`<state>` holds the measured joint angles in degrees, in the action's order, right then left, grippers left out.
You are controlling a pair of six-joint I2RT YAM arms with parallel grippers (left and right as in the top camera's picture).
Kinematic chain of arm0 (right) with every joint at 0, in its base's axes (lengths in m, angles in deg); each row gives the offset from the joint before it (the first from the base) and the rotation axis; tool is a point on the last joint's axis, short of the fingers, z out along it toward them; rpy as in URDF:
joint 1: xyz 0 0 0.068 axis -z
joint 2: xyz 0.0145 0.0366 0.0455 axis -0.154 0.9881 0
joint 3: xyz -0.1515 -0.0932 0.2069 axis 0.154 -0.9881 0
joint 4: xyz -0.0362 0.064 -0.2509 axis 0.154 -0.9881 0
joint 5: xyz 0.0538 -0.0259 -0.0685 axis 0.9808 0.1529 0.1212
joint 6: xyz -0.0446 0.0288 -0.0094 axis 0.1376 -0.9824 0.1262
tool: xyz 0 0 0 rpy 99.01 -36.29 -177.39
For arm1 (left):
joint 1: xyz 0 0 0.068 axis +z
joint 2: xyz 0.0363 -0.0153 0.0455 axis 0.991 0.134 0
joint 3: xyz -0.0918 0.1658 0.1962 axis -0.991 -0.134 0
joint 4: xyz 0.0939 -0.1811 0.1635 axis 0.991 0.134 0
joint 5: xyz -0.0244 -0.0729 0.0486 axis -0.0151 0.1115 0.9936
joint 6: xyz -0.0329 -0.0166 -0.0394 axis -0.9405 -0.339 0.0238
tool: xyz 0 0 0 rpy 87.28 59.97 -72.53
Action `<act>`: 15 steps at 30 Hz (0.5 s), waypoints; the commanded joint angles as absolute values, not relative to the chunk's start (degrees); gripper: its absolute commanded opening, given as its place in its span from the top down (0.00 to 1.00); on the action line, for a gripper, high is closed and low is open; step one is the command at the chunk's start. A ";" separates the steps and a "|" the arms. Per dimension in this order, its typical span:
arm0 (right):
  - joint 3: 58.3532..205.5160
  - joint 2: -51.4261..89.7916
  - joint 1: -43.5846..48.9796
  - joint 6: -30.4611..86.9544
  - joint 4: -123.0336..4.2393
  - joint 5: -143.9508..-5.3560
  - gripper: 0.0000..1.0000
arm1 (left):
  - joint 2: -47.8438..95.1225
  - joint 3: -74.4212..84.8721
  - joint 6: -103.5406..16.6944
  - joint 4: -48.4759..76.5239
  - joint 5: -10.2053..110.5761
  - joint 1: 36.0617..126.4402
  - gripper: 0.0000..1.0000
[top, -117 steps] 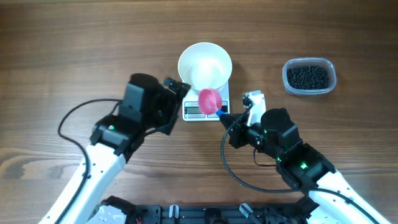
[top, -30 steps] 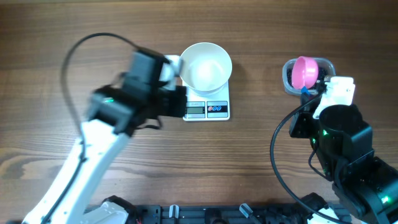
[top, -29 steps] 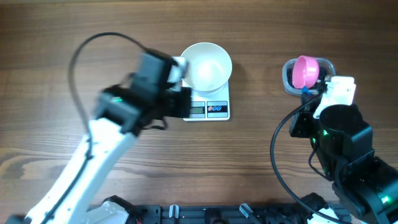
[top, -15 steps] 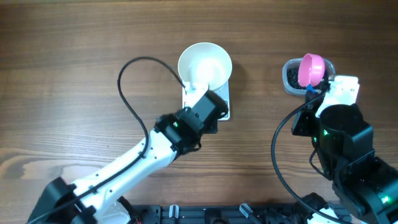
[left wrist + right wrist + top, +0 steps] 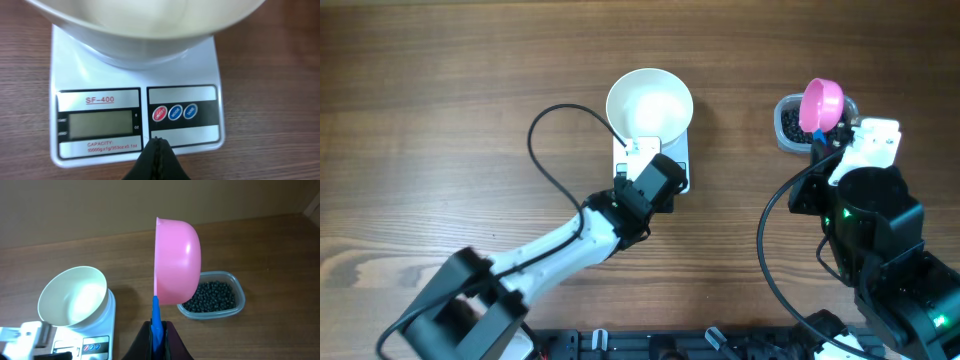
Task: Scoop item into bowl and weigh 150g on scale
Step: 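Move the left gripper over the scale's buttons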
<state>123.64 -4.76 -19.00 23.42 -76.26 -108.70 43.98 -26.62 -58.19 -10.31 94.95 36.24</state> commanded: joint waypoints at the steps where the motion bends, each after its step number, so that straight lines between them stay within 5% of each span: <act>1: 124.80 -4.81 -18.65 24.01 -75.89 -109.70 0.96 | 46.10 -27.21 -54.14 -12.56 92.04 37.22 0.96; 15: 124.80 -3.30 -18.65 24.09 -75.91 -109.72 0.96 | 49.42 -27.19 -50.84 -17.42 86.38 40.65 0.96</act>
<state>123.64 -4.48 -19.00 23.44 -76.26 -108.70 48.26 -26.77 -53.31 -16.94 88.70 40.39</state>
